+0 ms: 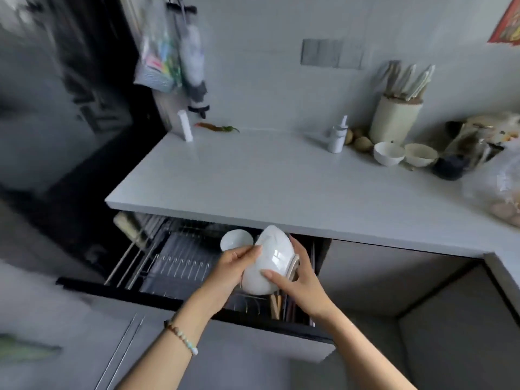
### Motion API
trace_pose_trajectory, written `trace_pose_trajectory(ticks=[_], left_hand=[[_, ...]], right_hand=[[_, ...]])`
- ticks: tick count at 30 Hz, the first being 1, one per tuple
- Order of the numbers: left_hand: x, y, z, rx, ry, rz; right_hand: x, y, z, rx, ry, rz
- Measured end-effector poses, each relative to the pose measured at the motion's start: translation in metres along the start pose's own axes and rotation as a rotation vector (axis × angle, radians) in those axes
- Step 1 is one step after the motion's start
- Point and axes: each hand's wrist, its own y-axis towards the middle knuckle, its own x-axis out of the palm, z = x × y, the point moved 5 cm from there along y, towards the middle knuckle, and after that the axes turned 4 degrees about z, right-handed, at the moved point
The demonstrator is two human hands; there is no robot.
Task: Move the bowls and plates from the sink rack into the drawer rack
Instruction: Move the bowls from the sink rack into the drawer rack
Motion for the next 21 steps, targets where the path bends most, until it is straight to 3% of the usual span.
trace_pose_trajectory(ticks=[4, 14, 21], left_hand=[[-0.086, 0.008, -0.008, -0.055, -0.066, 0.125], [-0.256, 0.076, -0.035, -0.174, -0.189, 0.329], [-0.347, 0.145, -0.051, -0.274, 0.011, 0.215]], right_hand=[[0.081, 0.032, 0.018, 0.097, 0.033, -0.129], [0.229, 0.131, 0.077, 0.323, 0.129, -0.222], [0.301, 0.196, 0.134, 0.479, 0.130, -0.221]])
